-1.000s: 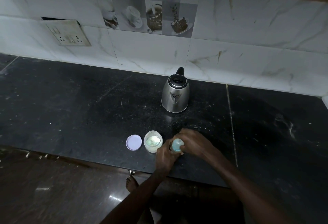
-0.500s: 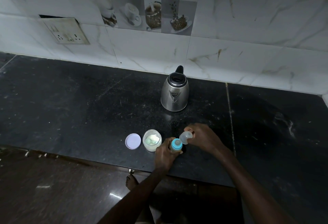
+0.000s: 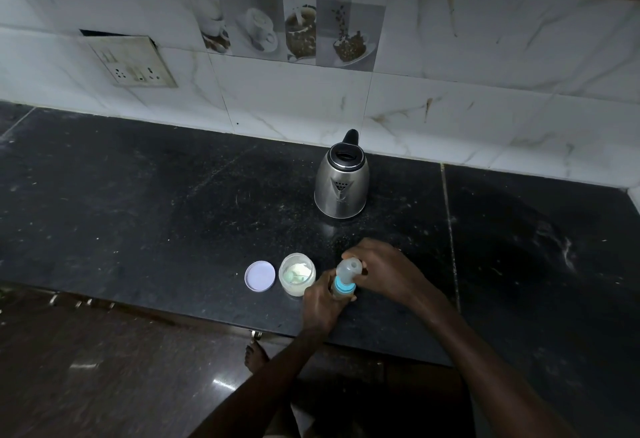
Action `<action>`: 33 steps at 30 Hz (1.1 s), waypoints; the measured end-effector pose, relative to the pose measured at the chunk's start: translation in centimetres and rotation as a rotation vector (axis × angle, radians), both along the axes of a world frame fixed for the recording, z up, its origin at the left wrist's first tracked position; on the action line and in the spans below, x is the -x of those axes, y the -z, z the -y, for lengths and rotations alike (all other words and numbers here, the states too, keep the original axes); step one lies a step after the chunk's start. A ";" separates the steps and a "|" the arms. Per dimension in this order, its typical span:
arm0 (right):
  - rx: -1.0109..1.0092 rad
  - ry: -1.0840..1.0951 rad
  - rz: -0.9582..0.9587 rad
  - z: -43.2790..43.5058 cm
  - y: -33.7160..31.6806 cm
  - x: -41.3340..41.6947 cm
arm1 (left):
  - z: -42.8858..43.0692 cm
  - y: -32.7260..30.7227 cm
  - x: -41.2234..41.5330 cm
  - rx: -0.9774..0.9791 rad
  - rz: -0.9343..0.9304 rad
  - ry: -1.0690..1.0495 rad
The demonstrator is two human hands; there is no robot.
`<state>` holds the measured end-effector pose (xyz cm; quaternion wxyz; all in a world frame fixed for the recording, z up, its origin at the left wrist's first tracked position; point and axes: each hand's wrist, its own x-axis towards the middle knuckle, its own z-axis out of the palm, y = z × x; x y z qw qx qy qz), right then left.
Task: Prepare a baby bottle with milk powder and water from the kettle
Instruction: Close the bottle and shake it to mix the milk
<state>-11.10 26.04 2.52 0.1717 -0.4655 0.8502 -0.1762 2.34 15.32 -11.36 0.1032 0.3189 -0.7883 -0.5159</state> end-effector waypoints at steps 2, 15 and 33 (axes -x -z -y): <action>-0.072 -0.055 0.004 0.4 0.5 -0.3 | 0.0 -0.2 0.0 -0.005 -0.006 -0.001; -0.209 -0.055 -0.022 1.4 2.5 -1.5 | 0.0 0.1 -0.3 -0.005 -0.017 0.002; -0.426 -0.093 -0.150 3.0 -0.3 -2.9 | -0.4 -0.8 -0.2 -0.003 0.010 -0.010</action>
